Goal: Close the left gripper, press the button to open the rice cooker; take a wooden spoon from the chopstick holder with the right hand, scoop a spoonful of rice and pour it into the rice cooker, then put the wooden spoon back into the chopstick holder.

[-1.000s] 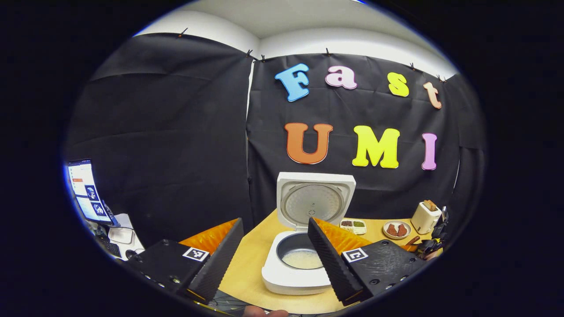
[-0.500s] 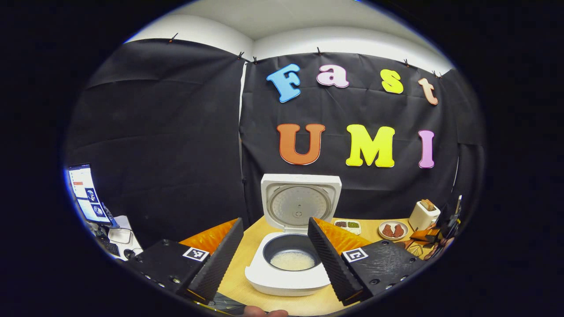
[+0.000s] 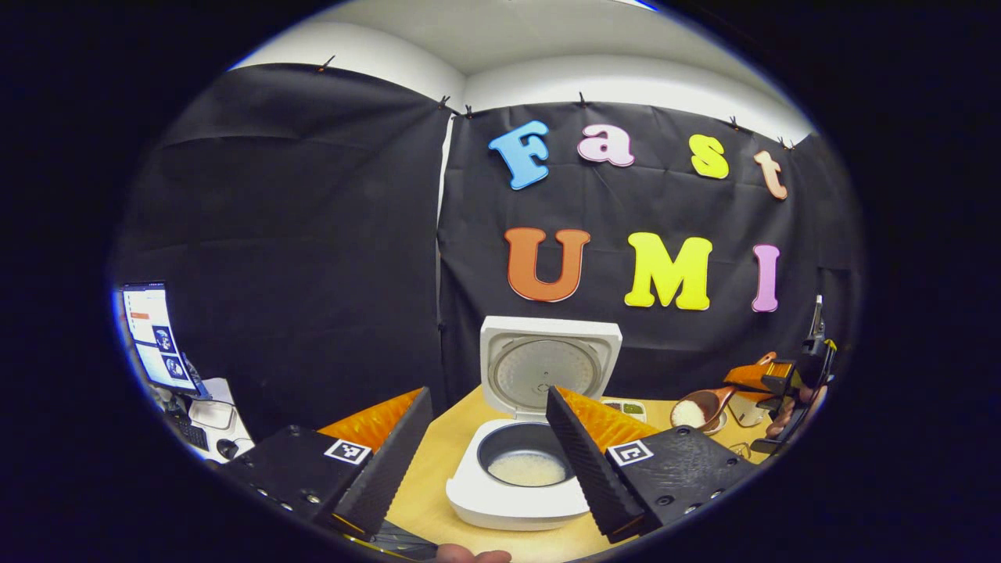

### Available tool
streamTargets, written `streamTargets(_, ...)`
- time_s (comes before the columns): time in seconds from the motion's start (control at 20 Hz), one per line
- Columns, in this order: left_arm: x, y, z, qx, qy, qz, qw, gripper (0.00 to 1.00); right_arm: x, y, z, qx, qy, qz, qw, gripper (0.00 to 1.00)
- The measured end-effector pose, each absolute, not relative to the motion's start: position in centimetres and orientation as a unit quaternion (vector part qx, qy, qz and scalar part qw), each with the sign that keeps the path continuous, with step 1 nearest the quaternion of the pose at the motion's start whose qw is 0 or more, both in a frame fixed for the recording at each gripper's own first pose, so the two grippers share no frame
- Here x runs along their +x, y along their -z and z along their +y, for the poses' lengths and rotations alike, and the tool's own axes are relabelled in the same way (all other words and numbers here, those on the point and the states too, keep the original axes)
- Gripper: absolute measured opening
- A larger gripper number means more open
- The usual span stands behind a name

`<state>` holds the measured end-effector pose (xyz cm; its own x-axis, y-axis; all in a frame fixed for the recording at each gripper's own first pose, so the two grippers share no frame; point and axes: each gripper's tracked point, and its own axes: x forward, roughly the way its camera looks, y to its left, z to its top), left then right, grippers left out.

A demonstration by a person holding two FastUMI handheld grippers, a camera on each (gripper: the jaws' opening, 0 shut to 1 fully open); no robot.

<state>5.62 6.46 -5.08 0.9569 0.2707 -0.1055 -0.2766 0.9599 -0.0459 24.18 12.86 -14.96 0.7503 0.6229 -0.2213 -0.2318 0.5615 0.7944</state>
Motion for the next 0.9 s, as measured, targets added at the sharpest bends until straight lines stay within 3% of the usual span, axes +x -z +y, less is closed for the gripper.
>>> streamTargets(0.35, 3.0, 5.7, 11.6, -0.034, -0.162, 0.057, 0.985, 0.95, 25.0, 16.4, 24.5, 0.347, -0.282, 0.263, 0.855, 0.09)
streamTargets(0.9, 1.7, 7.5, 17.2, -0.046, -0.164, 0.069, 0.983, 0.95, 24.3, 21.0, 31.5, 0.147, -0.274, 0.238, 0.920, 0.09)
